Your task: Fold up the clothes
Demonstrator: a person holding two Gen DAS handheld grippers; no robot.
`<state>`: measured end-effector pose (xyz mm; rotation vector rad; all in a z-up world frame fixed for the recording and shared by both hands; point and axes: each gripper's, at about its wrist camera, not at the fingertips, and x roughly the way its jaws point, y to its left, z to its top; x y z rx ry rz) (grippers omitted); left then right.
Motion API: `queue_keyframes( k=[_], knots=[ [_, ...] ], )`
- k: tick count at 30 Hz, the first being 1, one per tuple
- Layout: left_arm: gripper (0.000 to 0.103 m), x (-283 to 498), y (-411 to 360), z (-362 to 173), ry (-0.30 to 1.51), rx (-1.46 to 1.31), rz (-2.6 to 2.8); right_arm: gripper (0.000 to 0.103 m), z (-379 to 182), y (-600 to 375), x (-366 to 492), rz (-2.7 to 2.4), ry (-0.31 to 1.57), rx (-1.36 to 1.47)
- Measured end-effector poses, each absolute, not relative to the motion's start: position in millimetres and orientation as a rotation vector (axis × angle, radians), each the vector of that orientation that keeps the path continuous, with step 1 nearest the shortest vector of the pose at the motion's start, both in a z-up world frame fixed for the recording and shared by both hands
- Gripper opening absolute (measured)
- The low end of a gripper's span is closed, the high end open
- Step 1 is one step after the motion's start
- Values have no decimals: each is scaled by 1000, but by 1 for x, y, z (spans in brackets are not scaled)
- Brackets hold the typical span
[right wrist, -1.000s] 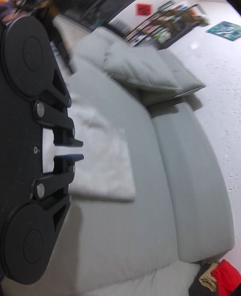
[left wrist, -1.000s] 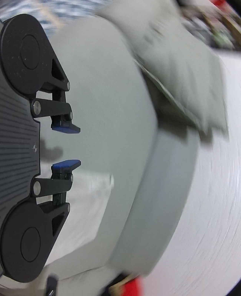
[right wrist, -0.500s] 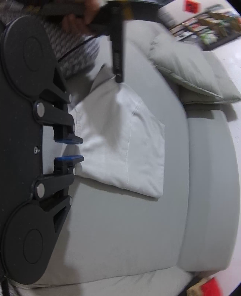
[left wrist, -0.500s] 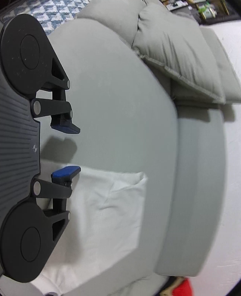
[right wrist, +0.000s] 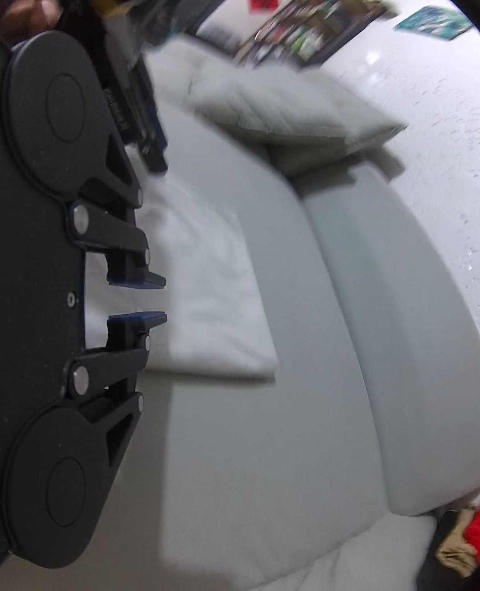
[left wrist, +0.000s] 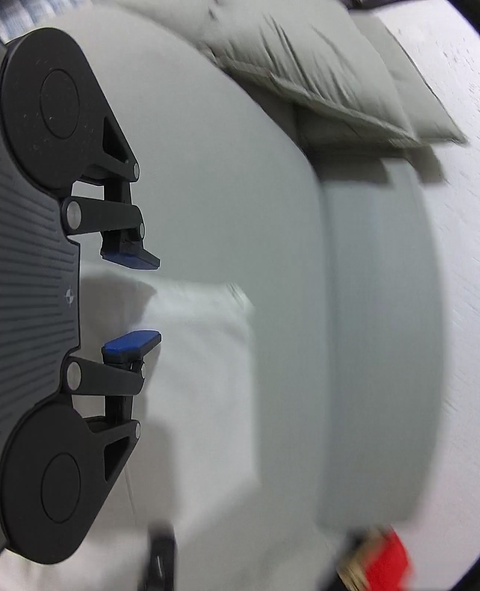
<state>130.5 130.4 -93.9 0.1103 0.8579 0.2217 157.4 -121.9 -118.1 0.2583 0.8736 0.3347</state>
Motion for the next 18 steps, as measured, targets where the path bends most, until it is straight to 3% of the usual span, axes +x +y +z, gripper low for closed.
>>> queue_keyframes(
  k=[8, 13, 18],
  knots=[
    [41, 99, 165, -64, 807, 3, 172, 17, -116, -158, 152, 246, 845, 339],
    [41, 138, 140, -56, 735, 62, 103, 17, -113, -155, 182, 303, 846, 483],
    [42, 187, 114, -85, 693, 165, 91, 17, -134, -122, 226, 465, 880, 576]
  ],
)
